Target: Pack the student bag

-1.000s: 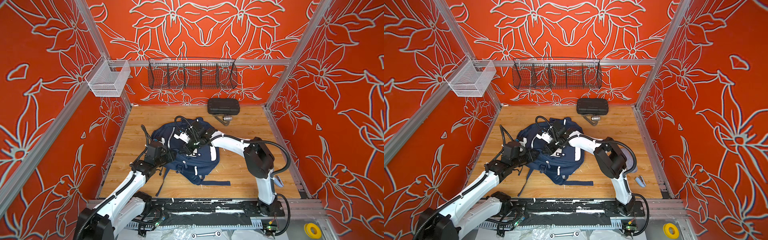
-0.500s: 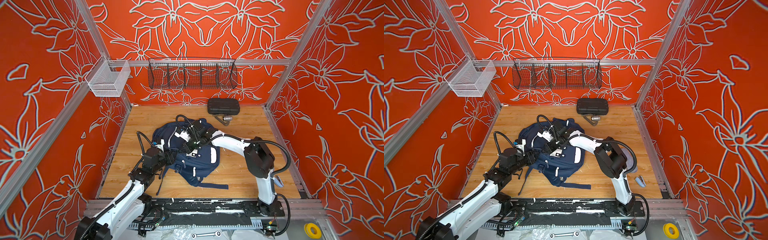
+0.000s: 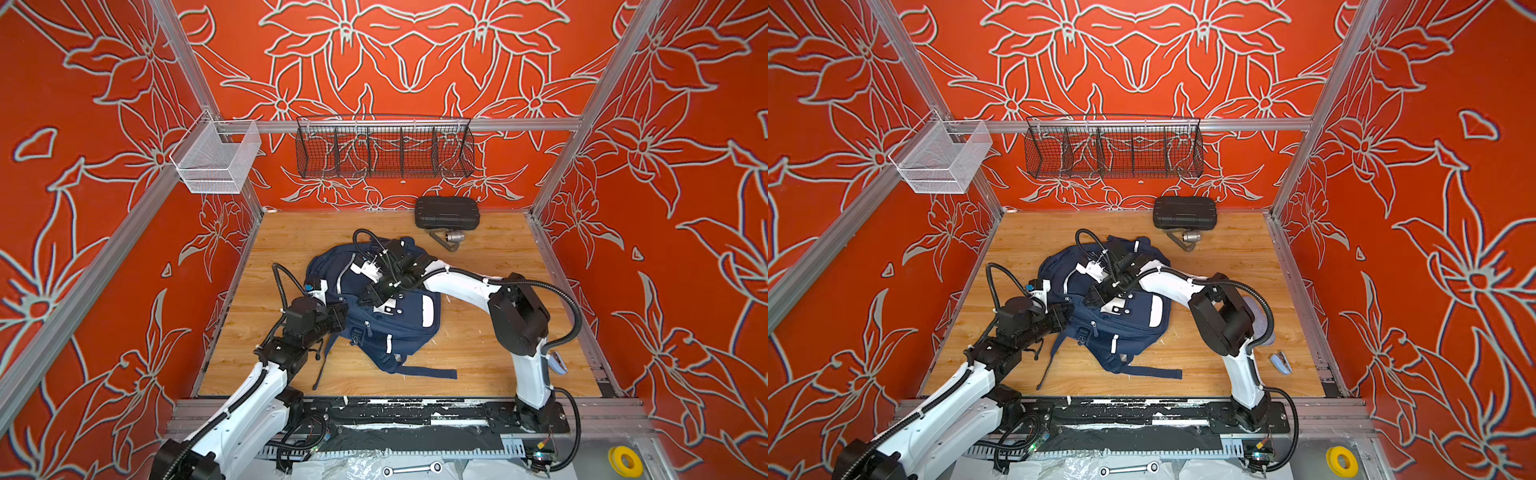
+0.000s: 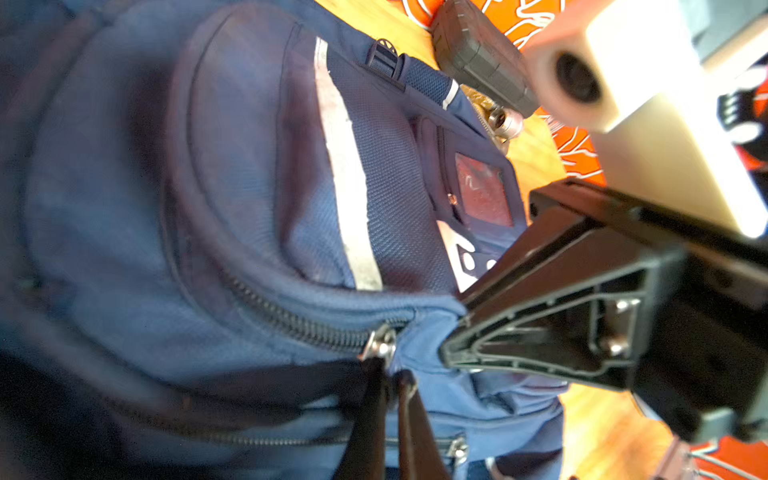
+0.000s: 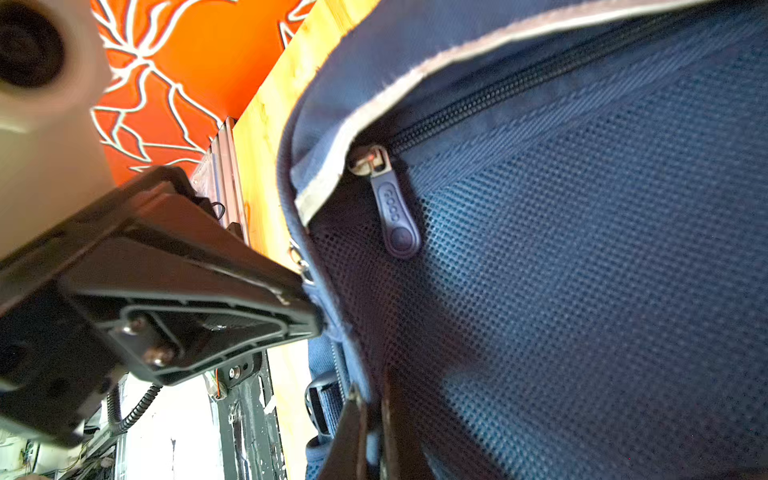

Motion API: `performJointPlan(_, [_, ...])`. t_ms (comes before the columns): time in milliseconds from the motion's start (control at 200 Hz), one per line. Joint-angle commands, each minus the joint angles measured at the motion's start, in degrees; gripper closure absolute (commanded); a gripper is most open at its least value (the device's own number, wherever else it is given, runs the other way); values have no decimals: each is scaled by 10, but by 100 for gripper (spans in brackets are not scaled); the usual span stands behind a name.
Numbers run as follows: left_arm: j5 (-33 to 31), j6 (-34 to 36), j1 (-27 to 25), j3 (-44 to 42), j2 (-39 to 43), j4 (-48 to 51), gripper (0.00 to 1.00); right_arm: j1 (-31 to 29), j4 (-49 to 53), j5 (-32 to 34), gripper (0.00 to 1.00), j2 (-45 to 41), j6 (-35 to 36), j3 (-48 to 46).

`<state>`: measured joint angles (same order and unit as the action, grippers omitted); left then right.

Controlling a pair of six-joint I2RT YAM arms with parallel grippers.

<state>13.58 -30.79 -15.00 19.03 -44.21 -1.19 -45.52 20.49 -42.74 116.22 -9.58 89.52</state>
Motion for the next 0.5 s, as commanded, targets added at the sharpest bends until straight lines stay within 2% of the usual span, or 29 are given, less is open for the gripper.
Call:
performJointPlan(0, [19,8,7,23,10,43,98,-11,-6,-24,100,-30,6,18])
performJointPlan(195, [43,24,24,50,20,109,100,-10,18,2,100,-33,33,20])
performJointPlan(395, [109,6,48,27,40,66,100,-9,5,-8,100,-37,24,12])
performJointPlan(495, [115,2,54,31,50,80,100,-7,6,-8,100,-40,26,7])
